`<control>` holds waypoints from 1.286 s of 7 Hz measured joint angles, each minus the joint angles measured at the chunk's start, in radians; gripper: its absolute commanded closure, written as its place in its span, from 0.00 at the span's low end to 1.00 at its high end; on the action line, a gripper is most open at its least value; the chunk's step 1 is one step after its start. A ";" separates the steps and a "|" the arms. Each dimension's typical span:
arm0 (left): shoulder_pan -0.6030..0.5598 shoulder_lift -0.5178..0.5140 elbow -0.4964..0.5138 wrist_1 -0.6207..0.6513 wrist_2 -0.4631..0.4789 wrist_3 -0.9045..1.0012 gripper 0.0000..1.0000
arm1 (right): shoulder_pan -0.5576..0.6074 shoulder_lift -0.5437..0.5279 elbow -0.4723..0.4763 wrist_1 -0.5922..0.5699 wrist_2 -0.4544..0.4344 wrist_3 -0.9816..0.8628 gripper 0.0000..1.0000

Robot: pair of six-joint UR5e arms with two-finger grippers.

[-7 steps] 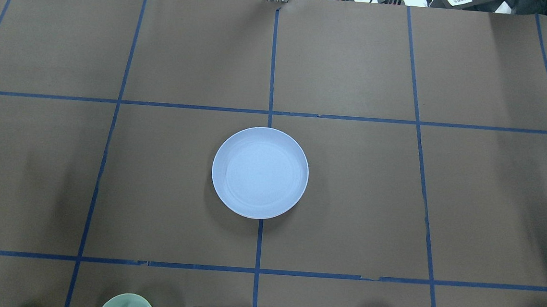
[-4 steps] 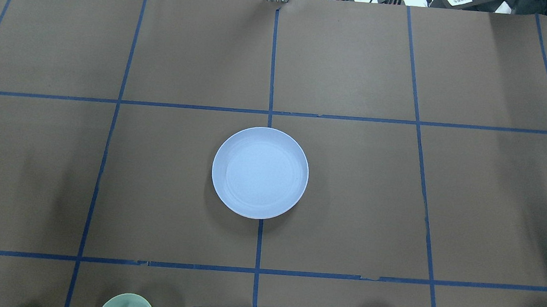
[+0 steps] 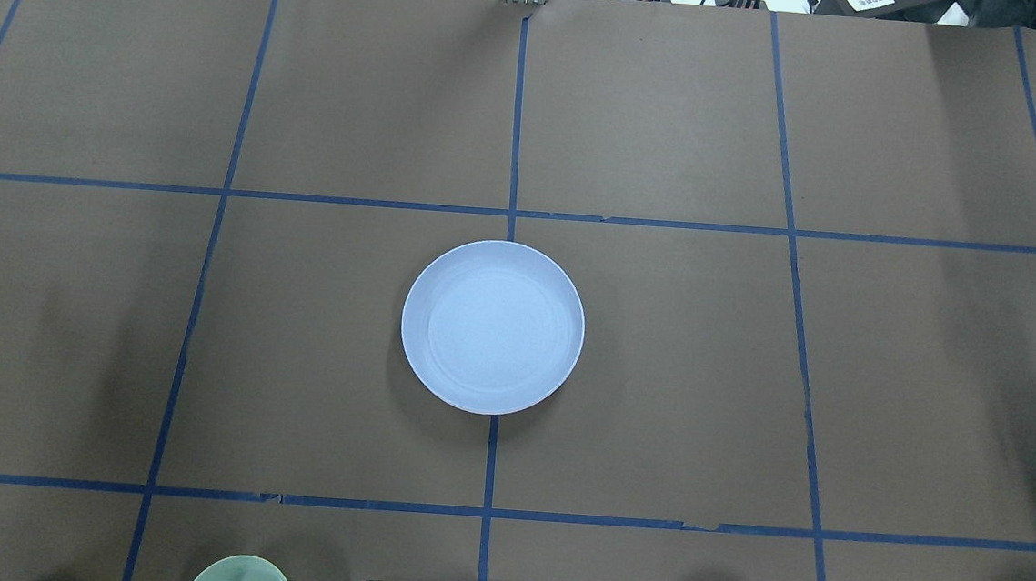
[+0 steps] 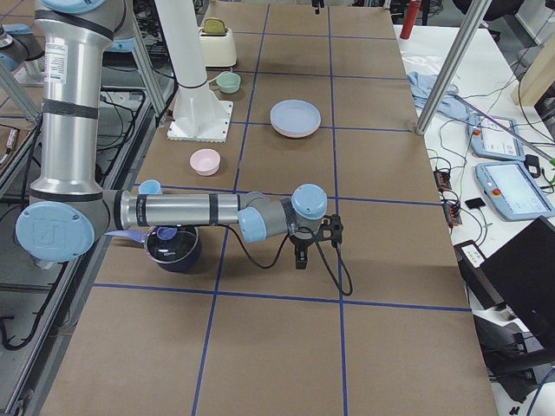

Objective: Stack three plates with pink and blue

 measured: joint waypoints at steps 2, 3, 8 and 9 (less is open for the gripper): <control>0.000 0.000 0.000 0.000 0.000 0.000 0.01 | 0.000 0.000 0.000 0.000 0.001 0.000 0.00; 0.000 0.000 0.000 0.000 0.000 0.000 0.01 | 0.000 0.000 0.000 0.000 0.004 0.000 0.00; 0.001 0.001 0.003 0.000 0.000 0.000 0.01 | 0.000 0.000 -0.003 0.000 0.020 0.000 0.00; 0.001 0.001 0.003 0.000 0.000 0.000 0.01 | 0.000 0.000 -0.005 0.000 0.020 0.000 0.00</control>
